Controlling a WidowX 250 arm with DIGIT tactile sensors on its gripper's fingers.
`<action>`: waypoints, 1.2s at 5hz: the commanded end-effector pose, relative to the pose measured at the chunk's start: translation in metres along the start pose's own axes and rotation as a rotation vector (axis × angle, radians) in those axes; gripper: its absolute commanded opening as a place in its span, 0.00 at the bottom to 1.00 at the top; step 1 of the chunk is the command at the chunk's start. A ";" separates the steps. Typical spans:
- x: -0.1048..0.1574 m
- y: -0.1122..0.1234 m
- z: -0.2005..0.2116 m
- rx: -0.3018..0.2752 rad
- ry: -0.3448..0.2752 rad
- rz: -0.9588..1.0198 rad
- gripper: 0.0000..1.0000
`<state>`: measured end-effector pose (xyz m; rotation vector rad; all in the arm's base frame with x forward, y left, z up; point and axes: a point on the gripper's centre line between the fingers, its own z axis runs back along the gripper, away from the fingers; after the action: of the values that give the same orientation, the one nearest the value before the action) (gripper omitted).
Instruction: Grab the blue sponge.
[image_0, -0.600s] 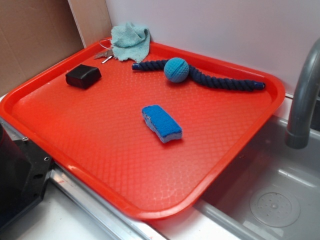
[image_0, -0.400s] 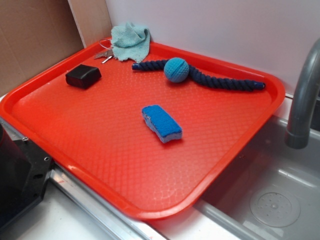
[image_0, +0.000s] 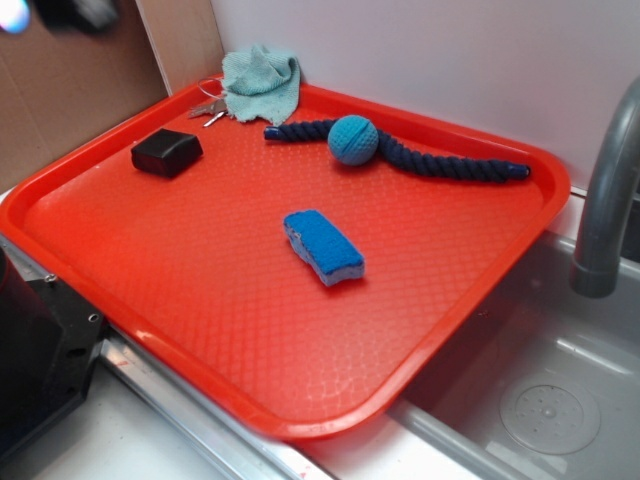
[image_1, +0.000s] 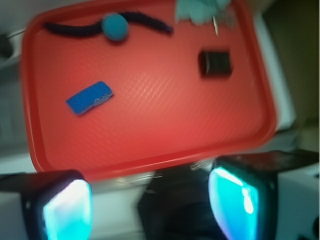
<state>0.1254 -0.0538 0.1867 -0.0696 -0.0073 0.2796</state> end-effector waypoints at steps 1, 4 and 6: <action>0.031 -0.064 -0.047 -0.112 0.039 0.315 1.00; 0.077 -0.066 -0.125 0.040 0.005 0.416 1.00; 0.072 -0.062 -0.123 0.008 -0.039 0.378 1.00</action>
<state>0.2059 -0.1021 0.0588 -0.0287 -0.0025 0.6687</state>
